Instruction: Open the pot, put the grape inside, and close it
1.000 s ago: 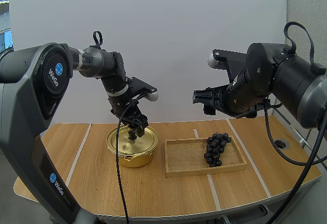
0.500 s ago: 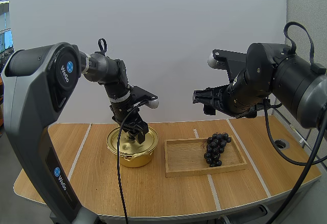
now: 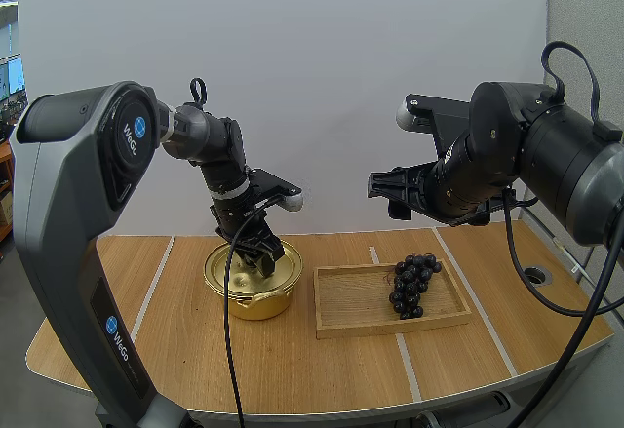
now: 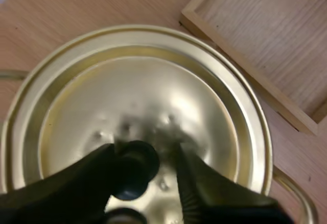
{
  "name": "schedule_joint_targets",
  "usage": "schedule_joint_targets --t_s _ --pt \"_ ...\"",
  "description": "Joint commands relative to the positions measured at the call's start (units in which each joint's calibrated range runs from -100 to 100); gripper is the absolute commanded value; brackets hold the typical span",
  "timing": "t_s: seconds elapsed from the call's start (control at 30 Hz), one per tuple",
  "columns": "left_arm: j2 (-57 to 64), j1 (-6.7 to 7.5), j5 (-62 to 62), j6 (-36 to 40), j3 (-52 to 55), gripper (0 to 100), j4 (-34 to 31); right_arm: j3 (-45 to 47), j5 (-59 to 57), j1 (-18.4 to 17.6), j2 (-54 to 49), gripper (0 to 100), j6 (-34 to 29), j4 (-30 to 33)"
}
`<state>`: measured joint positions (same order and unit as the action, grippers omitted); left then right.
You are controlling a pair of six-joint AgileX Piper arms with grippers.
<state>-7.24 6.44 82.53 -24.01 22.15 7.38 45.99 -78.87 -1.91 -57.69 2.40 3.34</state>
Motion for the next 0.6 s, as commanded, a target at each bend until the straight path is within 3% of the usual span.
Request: schedule_joint_targets --t_s 0.0,0.57 --pt "0.09 0.27 -0.16 1.11 -0.48 0 0.03 -0.46 0.38 0.16 -0.29 100 -0.21 0.38" --pt "8.18 0.27 7.09 3.42 -5.21 0 -1.19 -0.46 0.38 0.16 -0.29 100 -0.21 0.38"
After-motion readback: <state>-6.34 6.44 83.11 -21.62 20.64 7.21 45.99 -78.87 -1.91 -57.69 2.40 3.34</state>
